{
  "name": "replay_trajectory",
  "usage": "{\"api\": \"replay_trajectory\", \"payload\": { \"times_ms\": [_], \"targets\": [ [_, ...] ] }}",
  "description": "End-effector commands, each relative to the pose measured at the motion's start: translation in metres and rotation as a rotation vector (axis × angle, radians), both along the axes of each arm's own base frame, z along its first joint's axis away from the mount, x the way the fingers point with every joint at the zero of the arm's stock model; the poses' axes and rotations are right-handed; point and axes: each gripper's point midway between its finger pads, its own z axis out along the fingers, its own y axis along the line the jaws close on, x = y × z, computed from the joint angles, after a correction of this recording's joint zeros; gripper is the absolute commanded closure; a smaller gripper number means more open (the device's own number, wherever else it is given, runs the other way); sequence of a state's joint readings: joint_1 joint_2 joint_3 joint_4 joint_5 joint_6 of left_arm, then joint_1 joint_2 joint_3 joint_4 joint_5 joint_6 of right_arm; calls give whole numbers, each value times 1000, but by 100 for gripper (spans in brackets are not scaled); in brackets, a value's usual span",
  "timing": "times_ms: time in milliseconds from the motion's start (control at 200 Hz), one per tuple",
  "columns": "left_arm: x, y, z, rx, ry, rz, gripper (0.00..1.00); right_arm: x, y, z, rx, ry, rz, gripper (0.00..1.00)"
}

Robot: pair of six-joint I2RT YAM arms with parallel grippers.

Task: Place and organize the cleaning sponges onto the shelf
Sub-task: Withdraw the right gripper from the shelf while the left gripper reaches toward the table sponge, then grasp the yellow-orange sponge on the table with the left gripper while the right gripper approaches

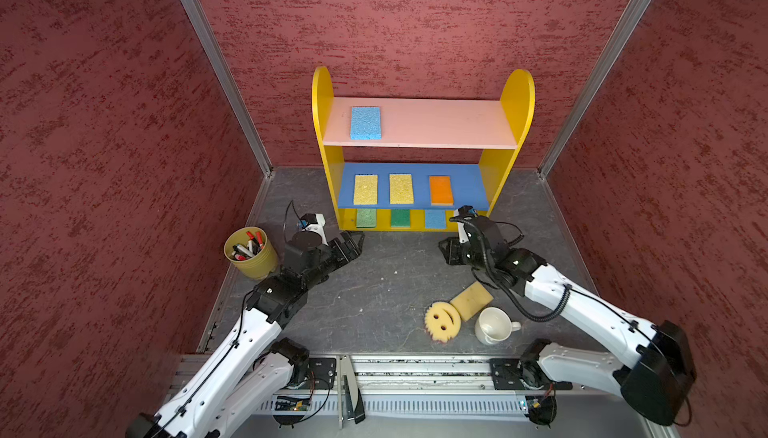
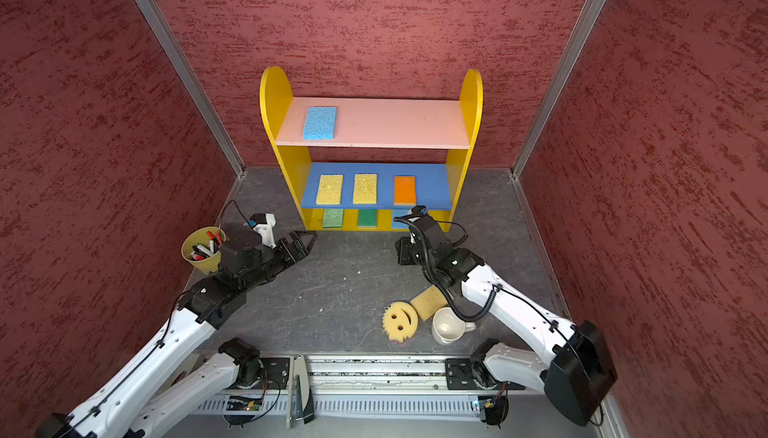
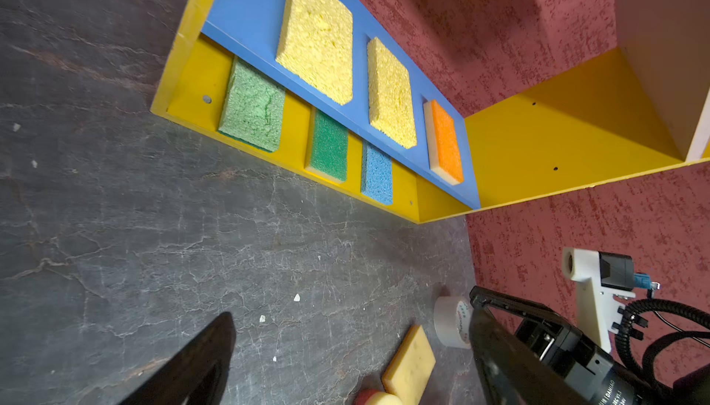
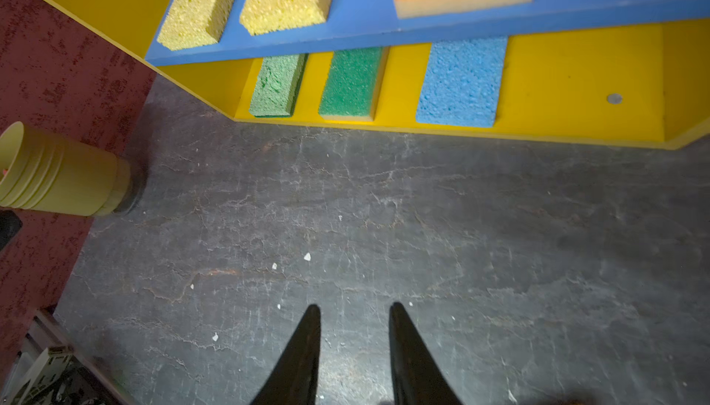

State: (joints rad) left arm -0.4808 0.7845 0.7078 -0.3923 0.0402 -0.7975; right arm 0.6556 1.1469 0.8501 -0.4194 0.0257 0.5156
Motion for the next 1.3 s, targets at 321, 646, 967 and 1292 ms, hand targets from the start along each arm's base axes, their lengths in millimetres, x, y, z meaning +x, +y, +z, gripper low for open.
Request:
{"api": "replay_trajectory", "payload": {
  "times_ms": [321,646,967,1292],
  "targets": [
    [-25,-96,-48,175,74,-266,9,-58,-71,-88,-351,262,-81,57],
    [-40,-120,-65,247,94,-343,7,-55,-74,-116,-356,337,-166,43],
    [-38,-116,-69,251,100,-331,6,-45,-32,-154,-229,445,-54,44],
    [-27,-100,-70,255,115,-275,5,-10,31,-150,-27,429,38,49]
  ]
}}
